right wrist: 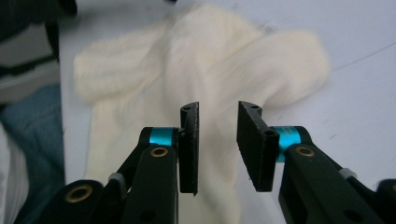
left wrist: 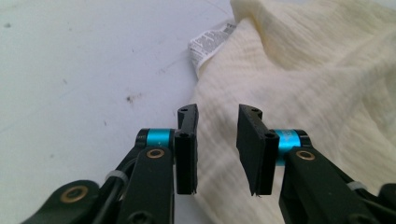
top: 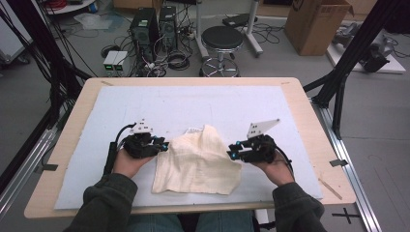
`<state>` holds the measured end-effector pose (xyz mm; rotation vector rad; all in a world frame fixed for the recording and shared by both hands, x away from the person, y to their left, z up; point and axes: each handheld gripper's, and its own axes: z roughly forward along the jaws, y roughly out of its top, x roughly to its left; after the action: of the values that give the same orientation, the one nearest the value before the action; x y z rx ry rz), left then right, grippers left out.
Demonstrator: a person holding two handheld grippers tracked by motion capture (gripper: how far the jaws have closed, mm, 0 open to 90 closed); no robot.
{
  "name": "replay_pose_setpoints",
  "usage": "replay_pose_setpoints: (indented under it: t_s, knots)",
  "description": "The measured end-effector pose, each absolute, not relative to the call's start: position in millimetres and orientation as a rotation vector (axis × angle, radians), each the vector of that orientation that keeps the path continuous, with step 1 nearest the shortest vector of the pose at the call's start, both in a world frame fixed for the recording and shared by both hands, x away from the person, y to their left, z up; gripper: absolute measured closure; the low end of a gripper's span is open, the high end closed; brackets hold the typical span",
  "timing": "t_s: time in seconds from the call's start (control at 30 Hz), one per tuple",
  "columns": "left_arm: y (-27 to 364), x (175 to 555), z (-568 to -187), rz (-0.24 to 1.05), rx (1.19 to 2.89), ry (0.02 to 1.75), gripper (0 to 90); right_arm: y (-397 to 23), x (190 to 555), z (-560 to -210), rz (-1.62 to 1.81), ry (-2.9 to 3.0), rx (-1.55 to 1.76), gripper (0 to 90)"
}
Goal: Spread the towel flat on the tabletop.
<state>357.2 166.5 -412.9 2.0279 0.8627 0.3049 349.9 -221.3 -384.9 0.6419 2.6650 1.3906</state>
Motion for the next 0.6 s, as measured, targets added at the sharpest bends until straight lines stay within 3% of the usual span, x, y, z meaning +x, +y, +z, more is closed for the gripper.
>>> replay_pose_setpoints:
  t_s: [0.2, 0.33, 0.47, 0.5, 0.6]
  knots:
    - [151, 381, -421, 0.266, 2.041, 0.893, 51.9, -197, 389, -388, 1.317, 2.627, 0.74, 58.1]
    - [151, 388, -429, 0.223, 2.064, 0.917, 50.5, -184, 409, -407, 1.292, 2.675, 0.842, 50.4]
    - [150, 388, -432, 0.175, 2.103, 0.887, 66.4, -178, 418, -423, 1.254, 2.74, 0.906, 49.4]
    - [149, 388, -432, 0.166, 2.109, 0.881, 69.9, -177, 419, -425, 1.246, 2.745, 0.916, 52.6]
    - [146, 385, -433, 0.152, 2.153, 0.859, 82.0, -172, 418, -428, 1.209, 2.787, 0.867, 73.7]
